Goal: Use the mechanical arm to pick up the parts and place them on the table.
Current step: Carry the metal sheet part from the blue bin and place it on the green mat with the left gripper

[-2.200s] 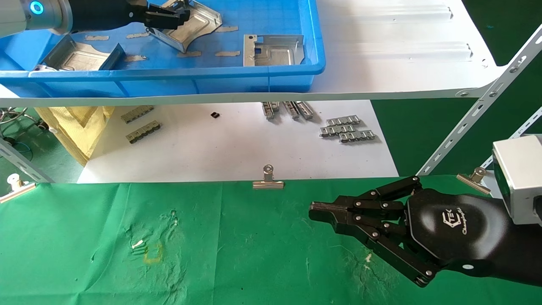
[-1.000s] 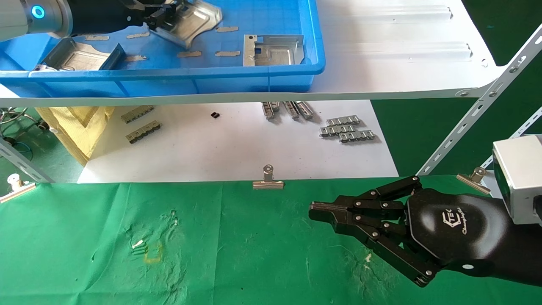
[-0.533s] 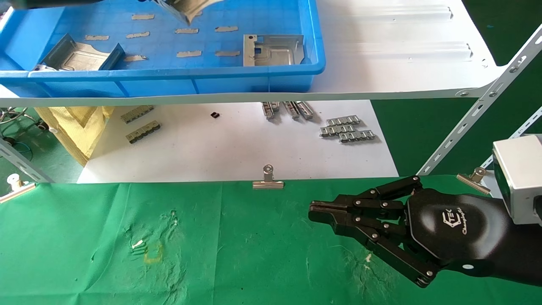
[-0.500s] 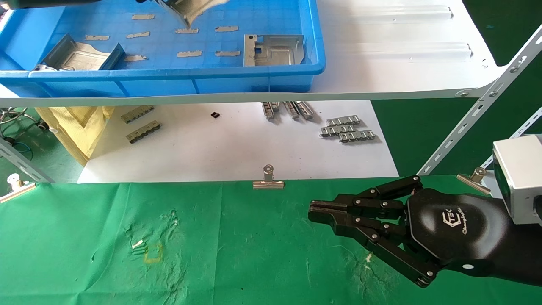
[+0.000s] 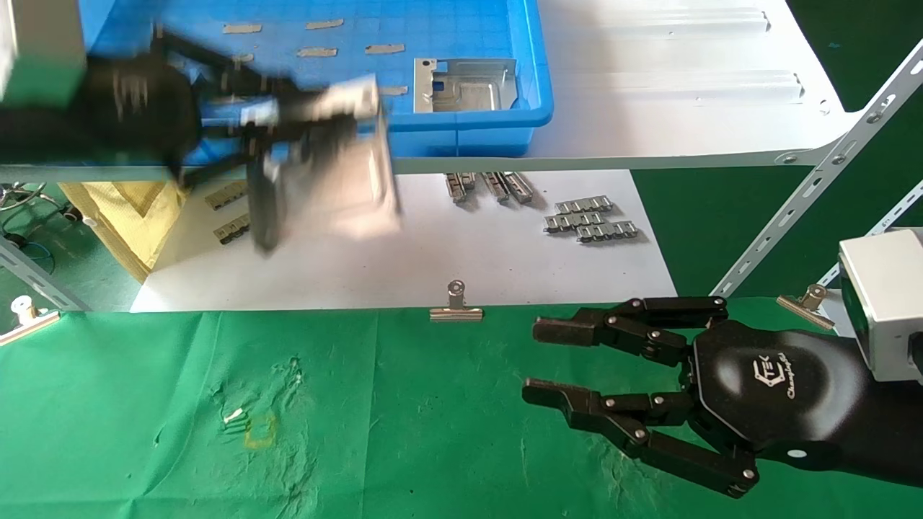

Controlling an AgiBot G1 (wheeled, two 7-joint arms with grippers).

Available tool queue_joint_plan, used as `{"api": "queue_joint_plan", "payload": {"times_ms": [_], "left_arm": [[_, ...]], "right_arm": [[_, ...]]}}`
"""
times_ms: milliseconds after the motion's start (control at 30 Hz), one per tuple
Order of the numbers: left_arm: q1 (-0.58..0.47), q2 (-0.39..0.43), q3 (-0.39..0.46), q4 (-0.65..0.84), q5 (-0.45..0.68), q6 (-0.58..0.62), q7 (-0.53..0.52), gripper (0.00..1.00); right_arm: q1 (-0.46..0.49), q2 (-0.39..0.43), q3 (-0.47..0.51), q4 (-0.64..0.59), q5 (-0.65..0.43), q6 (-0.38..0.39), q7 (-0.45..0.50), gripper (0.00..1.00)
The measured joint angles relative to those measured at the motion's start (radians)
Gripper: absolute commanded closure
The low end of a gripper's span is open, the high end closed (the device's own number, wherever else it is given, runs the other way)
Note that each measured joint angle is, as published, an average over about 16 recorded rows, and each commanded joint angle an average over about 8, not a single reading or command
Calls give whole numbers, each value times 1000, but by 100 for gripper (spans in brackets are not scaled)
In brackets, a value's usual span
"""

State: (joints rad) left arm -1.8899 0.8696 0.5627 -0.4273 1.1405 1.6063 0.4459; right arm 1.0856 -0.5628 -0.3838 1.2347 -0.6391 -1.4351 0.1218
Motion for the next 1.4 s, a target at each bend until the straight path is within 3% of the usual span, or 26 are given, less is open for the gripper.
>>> {"api": "queue_joint_plan", "payload": {"times_ms": [267,600,633,867,900,1167,1400], "left_arm": [[155,-95,162,-121,-37,-19,132,100],[193,-63,300,59,85,-76,333,100],[192,-56,305,83,93,-81,349,94],[182,-18,312,223,110,-87,433,7],[180,-14,311,238,108,-84,439,0],[165,-5,297,318,81,-47,456,0],[167,-20,257,347,4,-16,363,0]], "right_arm": [[0,0,0,0,0,0,0,0],[0,0,0,0,0,0,0,0],[0,0,0,0,0,0,0,0],[0,0,0,0,0,0,0,0],[0,0,0,0,0,0,0,0],[0,0,0,0,0,0,0,0],[0,0,0,0,0,0,0,0]]}}
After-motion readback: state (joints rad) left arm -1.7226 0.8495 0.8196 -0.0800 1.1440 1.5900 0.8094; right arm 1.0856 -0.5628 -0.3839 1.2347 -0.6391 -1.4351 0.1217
